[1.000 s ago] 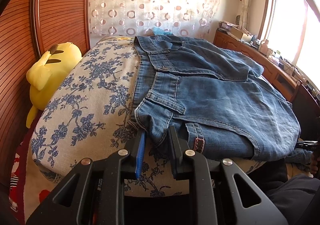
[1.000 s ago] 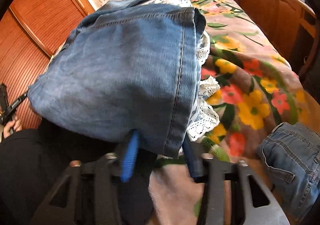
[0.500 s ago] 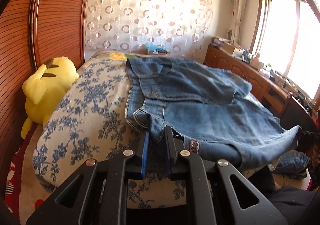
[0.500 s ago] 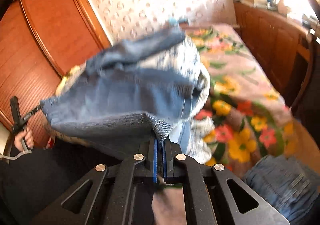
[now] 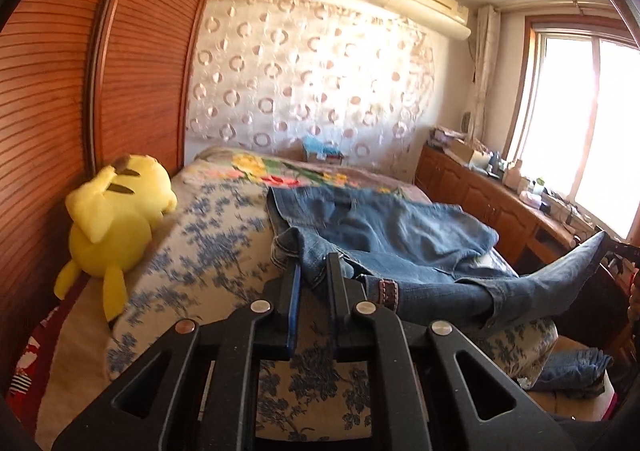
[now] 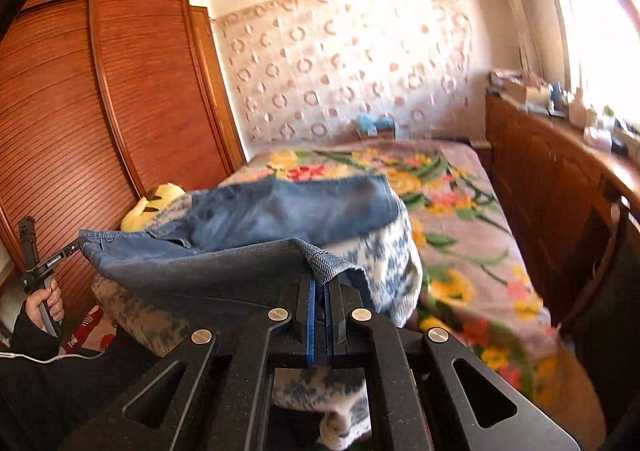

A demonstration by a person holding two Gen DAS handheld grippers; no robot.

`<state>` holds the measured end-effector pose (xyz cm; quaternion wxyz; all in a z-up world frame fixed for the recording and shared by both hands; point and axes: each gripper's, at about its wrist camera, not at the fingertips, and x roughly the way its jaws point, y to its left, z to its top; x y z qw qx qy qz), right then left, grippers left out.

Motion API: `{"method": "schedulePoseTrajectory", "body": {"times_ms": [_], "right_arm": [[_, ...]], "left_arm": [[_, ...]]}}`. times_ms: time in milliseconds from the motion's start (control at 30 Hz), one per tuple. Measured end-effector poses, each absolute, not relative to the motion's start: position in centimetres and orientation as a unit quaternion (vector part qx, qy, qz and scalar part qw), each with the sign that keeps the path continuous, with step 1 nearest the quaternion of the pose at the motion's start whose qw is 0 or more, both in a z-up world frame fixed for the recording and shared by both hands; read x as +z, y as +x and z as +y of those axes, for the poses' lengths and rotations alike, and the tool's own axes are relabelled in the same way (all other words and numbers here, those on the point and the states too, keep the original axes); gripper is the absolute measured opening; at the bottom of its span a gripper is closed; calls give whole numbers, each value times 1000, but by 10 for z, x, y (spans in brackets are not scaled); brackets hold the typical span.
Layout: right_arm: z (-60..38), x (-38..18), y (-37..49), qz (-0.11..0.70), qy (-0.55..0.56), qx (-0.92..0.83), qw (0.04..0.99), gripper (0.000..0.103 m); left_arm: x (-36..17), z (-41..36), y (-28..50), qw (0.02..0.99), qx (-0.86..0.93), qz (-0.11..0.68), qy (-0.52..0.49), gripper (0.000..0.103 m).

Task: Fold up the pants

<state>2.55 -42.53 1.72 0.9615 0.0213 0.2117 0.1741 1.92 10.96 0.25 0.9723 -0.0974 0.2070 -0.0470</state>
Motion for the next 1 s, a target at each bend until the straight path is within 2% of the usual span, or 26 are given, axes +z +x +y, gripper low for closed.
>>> {"method": "schedulePoseTrajectory", "body": {"times_ms": [433, 1000], "right_arm": [[-408, -2, 37, 206, 11, 154, 966, 3], [-383, 10, 55, 162, 25, 127, 978, 3]], "left_arm": [[-8, 106, 29, 971, -42, 224, -77, 12], [8, 92, 59, 971, -62, 221, -62, 12]]}}
